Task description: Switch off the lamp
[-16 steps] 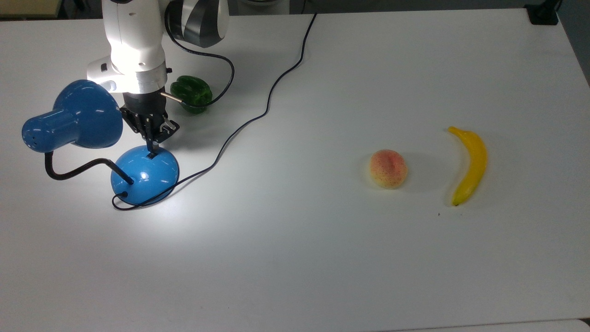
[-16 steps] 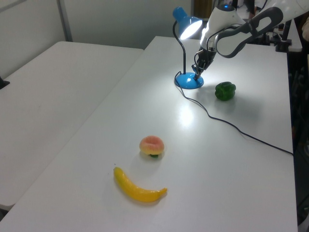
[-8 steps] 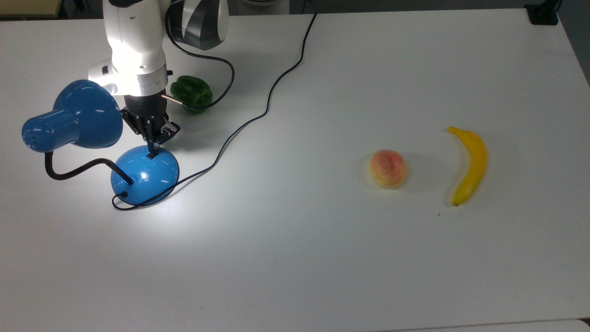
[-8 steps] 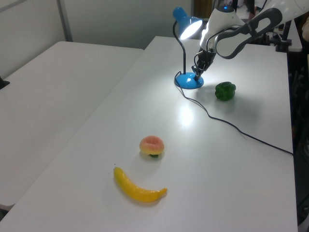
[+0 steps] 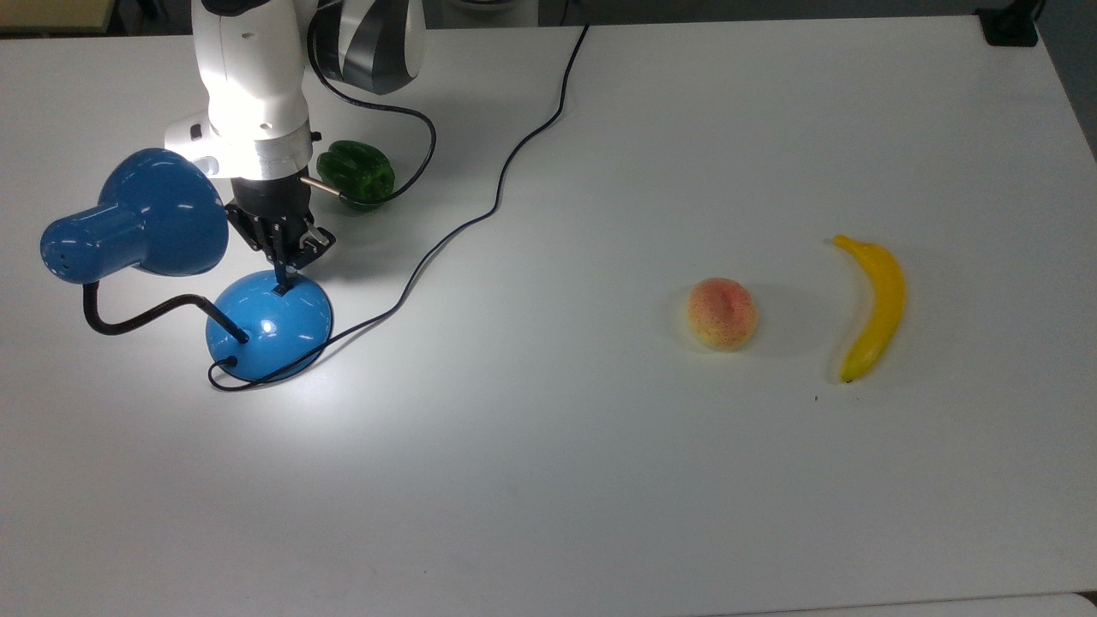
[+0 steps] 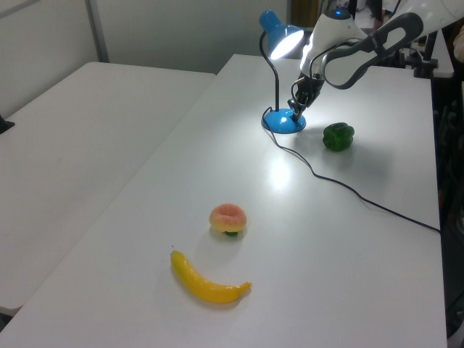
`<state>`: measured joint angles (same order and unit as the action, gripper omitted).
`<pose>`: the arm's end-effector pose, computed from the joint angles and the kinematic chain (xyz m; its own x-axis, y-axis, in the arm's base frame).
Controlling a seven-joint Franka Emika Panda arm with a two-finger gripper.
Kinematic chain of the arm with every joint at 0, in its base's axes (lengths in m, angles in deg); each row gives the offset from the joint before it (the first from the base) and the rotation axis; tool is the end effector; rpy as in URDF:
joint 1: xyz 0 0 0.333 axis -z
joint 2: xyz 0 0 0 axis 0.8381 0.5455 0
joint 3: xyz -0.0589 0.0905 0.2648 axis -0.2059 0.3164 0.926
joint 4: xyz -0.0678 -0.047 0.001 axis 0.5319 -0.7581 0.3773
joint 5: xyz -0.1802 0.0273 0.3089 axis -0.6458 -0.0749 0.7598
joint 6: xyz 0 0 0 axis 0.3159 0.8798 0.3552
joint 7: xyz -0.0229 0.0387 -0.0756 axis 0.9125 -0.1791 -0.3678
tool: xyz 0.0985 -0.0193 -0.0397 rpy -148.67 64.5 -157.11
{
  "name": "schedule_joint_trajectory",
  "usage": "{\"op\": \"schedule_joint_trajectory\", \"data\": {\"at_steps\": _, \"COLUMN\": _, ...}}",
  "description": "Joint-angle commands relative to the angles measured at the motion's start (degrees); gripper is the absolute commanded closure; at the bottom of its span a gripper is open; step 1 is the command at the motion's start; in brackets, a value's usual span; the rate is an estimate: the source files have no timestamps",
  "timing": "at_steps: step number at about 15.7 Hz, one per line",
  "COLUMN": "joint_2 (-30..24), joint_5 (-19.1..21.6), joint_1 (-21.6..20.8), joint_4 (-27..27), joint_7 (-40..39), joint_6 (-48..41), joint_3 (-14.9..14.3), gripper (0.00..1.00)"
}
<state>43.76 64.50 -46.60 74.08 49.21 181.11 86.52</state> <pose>0.6035 -0.1253 0.3262 0.8807 -0.3461 0.3235 -0.3633 -0.9316 -0.0078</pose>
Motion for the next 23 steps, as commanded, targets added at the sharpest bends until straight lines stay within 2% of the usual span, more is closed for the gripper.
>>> {"op": "schedule_joint_trajectory", "data": {"at_steps": 1, "joint_2": 1.0, "joint_5": -0.7, "joint_1": 0.0, "joint_4": -0.4, "joint_7": 1.0, "joint_6": 1.7, "joint_3": -0.1, "gripper": 1.0}}
{"op": "schedule_joint_trajectory", "data": {"at_steps": 15, "joint_2": 0.8, "joint_5": -0.7, "joint_1": 0.3, "joint_4": 0.1, "joint_7": 1.1, "joint_6": -2.4, "joint_3": -0.1, "gripper": 1.0}}
{"op": "schedule_joint_trajectory", "data": {"at_steps": 23, "joint_2": -6.0, "joint_5": -0.7, "joint_1": -0.7, "joint_4": -0.4, "joint_7": 1.2, "joint_6": -15.7, "joint_3": 0.9, "gripper": 1.0}}
